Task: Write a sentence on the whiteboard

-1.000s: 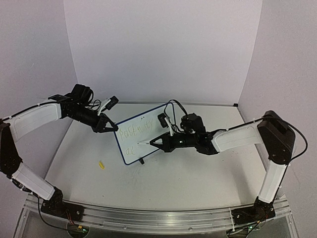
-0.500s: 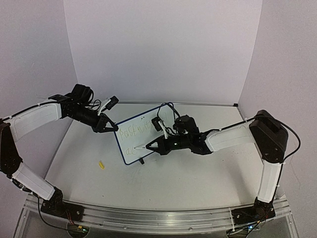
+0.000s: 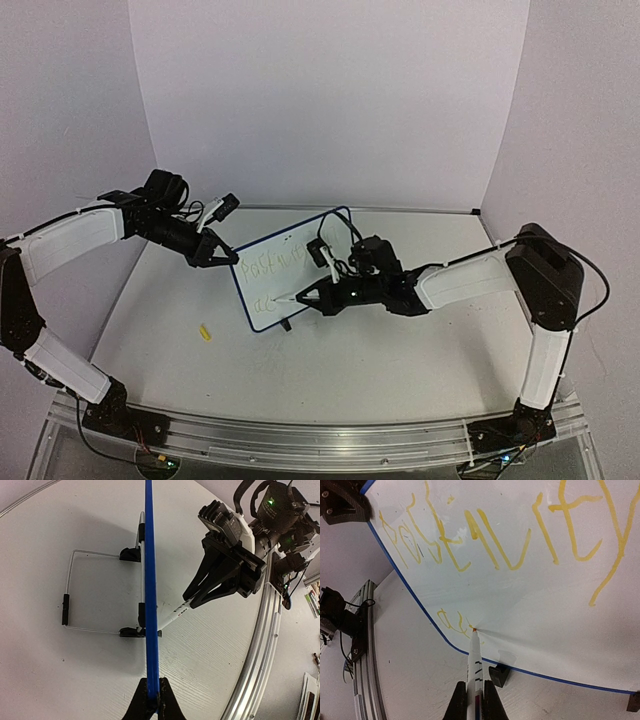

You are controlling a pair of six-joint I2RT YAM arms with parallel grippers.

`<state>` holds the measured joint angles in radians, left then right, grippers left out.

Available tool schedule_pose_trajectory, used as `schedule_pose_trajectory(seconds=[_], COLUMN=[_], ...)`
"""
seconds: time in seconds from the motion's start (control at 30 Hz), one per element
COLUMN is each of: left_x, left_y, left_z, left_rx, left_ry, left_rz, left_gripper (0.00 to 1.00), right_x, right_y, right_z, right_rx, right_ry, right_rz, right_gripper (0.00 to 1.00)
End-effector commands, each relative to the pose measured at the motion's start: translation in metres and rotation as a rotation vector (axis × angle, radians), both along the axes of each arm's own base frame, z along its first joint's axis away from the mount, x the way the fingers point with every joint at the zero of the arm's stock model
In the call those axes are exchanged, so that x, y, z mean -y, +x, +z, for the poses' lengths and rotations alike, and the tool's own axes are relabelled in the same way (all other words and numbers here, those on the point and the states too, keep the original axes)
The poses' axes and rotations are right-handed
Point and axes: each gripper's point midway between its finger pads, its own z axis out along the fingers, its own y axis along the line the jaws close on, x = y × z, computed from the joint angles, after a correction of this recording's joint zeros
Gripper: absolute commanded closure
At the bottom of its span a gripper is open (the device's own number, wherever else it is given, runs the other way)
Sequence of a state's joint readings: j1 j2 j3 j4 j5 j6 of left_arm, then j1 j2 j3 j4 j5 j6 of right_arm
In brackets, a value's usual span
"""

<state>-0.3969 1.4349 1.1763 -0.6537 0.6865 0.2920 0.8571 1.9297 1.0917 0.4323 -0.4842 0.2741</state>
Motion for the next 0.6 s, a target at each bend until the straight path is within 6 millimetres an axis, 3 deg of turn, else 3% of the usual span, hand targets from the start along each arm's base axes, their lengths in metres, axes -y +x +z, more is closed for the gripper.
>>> schedule_pose_trajectory(seconds=[0.0,0.23,0.57], left_x=[0.003,0.003,0.004], left_y=[-0.004,-0.004,-0.005], left_z=[0.0,0.0,0.0], left_rx=[-0.026,-0.028,-0.03], left_ry=[0.003,0.002,0.001], left_rz=[-0.016,-0.016,-0.019], left_gripper=[1.0,1.0,1.0], right_x=[0.016,0.018,0.005], right_y=[0.023,0.021,-0.014], right_z=[0.029,0.031,0.059], right_rx=[0.091,0.093,0.081], right_ry=[0.025,0.033,0.129], right_rz=[-0.141,-0.136,0.065], right_gripper=[1.0,1.0,1.0])
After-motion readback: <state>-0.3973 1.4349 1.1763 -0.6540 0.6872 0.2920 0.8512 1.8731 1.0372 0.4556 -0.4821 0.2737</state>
